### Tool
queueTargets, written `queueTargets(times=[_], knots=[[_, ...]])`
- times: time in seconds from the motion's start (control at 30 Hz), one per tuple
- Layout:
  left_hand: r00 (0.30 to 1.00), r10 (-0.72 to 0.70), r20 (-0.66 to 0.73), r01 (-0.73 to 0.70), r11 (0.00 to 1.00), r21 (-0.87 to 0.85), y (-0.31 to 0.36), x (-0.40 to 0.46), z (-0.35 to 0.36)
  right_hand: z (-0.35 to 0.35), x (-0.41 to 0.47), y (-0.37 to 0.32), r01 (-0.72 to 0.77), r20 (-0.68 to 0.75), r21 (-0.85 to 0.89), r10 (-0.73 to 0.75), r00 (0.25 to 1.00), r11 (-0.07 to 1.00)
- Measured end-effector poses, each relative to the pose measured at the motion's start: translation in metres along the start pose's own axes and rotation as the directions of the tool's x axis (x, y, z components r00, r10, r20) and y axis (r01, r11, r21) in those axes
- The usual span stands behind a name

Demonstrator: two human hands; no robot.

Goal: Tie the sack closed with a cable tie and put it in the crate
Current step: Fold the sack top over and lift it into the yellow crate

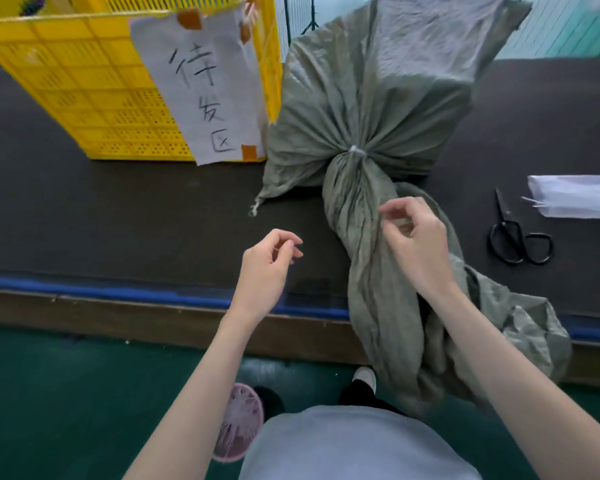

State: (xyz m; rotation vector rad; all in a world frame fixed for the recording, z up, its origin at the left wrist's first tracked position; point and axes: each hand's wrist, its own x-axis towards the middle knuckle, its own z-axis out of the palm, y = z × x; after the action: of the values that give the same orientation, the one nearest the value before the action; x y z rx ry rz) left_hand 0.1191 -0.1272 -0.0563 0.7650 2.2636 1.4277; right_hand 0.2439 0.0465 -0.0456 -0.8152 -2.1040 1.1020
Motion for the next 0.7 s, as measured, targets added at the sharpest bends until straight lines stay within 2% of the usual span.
queueTargets(times=[0.2, 0.3, 0.37, 0.5, 0.7], knots=[[0.998, -0.027, -0.053, 0.027, 1.000, 0.004, 0.021, 0.043, 0.041, -0.021, 0.048, 0.035, -0.025, 0.099, -0.169, 0.043, 0.994, 0.985], [0.985, -0.171, -0.024, 0.171, 0.985, -0.014, 0.026, 0.063, 0.069, -0.027, 0.067, 0.051, -0.089, 0.202, -0.369, 0.173, 0.964, 0.925], [0.960, -0.275, 0.049, 0.278, 0.960, -0.047, 0.030, 0.071, 0.086, -0.033, 0.073, 0.058, -0.133, 0.280, -0.451, 0.281, 0.918, 0.883], [0.917, -0.371, 0.143, 0.388, 0.914, -0.119, 0.038, 0.083, 0.112, -0.039, 0.068, 0.072, -0.235, 0.434, -0.411, 0.416, 0.799, 0.881], [0.862, -0.479, 0.165, 0.501, 0.854, -0.140, 0.033, 0.132, 0.135, -0.033, 0.037, 0.092, -0.295, 0.478, -0.551, 0.584, 0.656, 0.781]])
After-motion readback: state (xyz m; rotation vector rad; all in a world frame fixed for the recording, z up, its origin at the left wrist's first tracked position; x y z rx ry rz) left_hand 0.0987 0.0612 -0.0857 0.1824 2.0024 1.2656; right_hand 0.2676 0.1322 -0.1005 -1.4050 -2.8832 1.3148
